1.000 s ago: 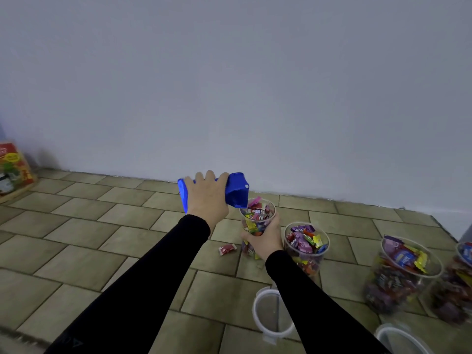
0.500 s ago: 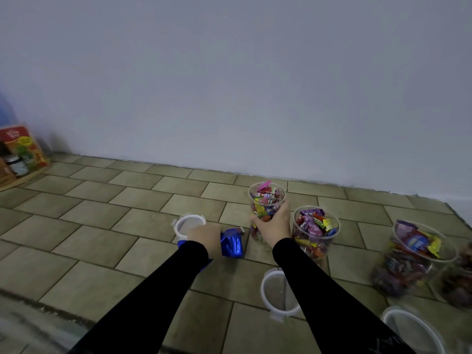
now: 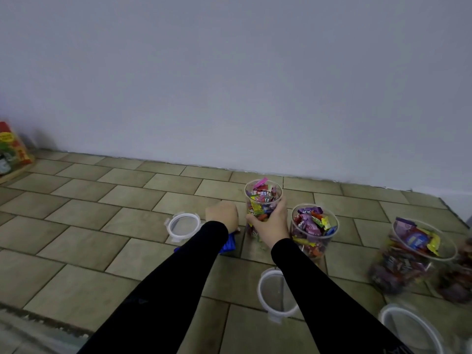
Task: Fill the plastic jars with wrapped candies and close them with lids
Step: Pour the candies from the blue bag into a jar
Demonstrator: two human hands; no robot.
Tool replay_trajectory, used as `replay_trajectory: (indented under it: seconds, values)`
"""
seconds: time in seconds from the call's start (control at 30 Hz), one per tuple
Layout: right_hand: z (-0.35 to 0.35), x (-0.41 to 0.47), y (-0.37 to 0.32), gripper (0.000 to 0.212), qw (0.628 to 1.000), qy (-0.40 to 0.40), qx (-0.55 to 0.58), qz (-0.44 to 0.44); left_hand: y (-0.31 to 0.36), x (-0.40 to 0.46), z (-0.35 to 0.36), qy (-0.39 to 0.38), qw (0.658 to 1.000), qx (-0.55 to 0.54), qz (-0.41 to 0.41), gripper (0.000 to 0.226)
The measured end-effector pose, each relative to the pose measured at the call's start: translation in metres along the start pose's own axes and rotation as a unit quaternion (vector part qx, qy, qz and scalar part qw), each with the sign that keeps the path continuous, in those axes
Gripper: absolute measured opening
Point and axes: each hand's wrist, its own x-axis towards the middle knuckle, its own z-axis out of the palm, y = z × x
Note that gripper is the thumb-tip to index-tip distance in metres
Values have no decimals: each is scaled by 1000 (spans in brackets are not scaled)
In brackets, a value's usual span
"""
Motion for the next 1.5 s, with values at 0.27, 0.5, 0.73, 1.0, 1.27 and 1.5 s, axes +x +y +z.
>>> replay_trajectory:
  seconds: [0.27, 0.5, 0.73, 1.0, 1.27, 1.5]
  values:
    - [-3, -1, 2, 102, 1000, -10, 3, 2, 13, 11, 23, -2, 995, 95, -36, 23]
    - [-4, -2, 1, 99, 1000, -5, -3, -1, 3, 15, 17, 62, 996, -10, -60, 20]
    - [-2, -1, 4, 90, 1000, 1, 5, -3, 2, -4, -51, 284, 926, -247, -20, 24]
    - [2, 0, 2, 82, 1000, 14, -5, -2, 39, -22, -63, 273, 927, -196, 165, 15]
    - [-1, -1, -1, 84, 1000, 5, 10, 10, 51, -14, -56, 219, 960, -57, 164, 22]
    - [3, -3, 0, 93, 999, 15, 12, 48, 43, -18, -56, 207, 943, -174, 195, 21]
